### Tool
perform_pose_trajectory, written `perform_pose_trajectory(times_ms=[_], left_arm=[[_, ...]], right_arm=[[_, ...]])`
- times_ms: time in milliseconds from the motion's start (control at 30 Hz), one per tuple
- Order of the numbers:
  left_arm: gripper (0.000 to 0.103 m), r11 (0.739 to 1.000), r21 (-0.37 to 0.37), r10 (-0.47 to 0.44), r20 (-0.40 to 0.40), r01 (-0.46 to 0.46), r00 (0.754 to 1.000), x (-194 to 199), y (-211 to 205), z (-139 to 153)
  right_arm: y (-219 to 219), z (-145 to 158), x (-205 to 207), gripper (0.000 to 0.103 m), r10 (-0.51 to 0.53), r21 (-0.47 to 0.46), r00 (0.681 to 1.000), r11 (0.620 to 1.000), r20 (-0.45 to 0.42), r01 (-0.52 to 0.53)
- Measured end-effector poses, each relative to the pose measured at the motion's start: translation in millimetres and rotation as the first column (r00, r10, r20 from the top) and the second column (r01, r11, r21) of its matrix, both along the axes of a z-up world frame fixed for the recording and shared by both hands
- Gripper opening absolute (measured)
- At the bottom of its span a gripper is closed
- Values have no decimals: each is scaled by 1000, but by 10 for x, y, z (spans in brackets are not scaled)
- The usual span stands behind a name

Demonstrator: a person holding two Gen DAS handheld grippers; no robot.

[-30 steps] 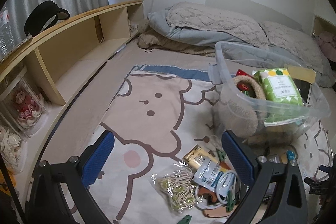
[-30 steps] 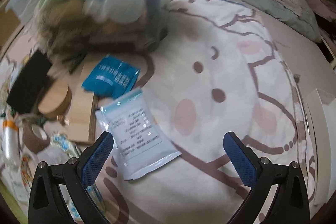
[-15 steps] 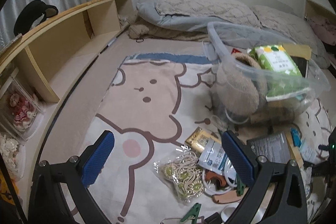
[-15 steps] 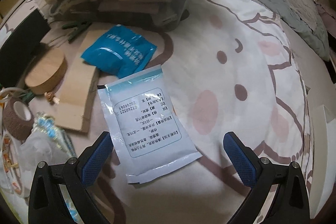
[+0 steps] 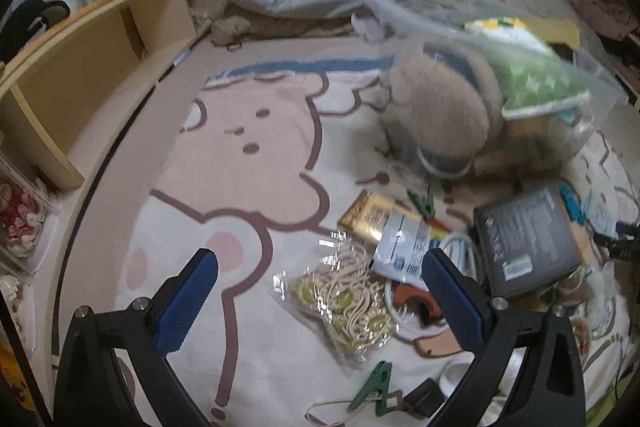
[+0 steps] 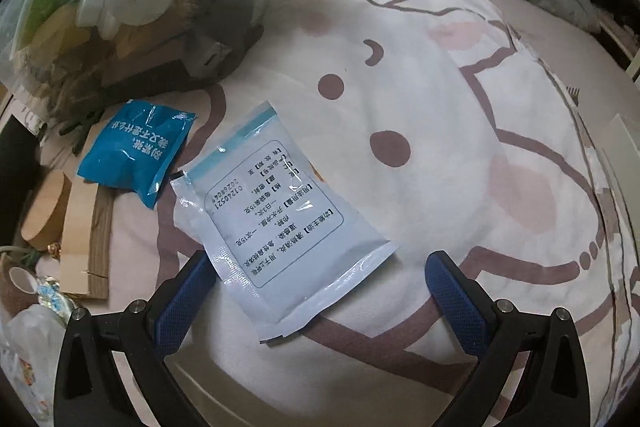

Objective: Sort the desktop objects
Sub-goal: 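Move the right tool to the white medicine packet while the left tool approaches the bagged beaded cord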

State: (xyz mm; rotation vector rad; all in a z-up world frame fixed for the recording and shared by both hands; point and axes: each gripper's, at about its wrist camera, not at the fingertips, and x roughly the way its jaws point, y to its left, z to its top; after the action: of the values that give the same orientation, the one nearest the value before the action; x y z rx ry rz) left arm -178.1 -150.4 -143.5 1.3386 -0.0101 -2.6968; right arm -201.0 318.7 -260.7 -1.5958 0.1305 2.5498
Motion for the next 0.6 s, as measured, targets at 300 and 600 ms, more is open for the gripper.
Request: perform_pose_trajectory(times_ms=[300,600], left_arm=[[103,999,-5,-47,94,47,995,6,33,-237],[103,984,-68,-132,350,166,927,-52,305,-805]], right_arm=[[-54,3,75,103,-24,18,999,1000,-36,25],[34,-67,58,103,-22,4,999,1000,-46,22]])
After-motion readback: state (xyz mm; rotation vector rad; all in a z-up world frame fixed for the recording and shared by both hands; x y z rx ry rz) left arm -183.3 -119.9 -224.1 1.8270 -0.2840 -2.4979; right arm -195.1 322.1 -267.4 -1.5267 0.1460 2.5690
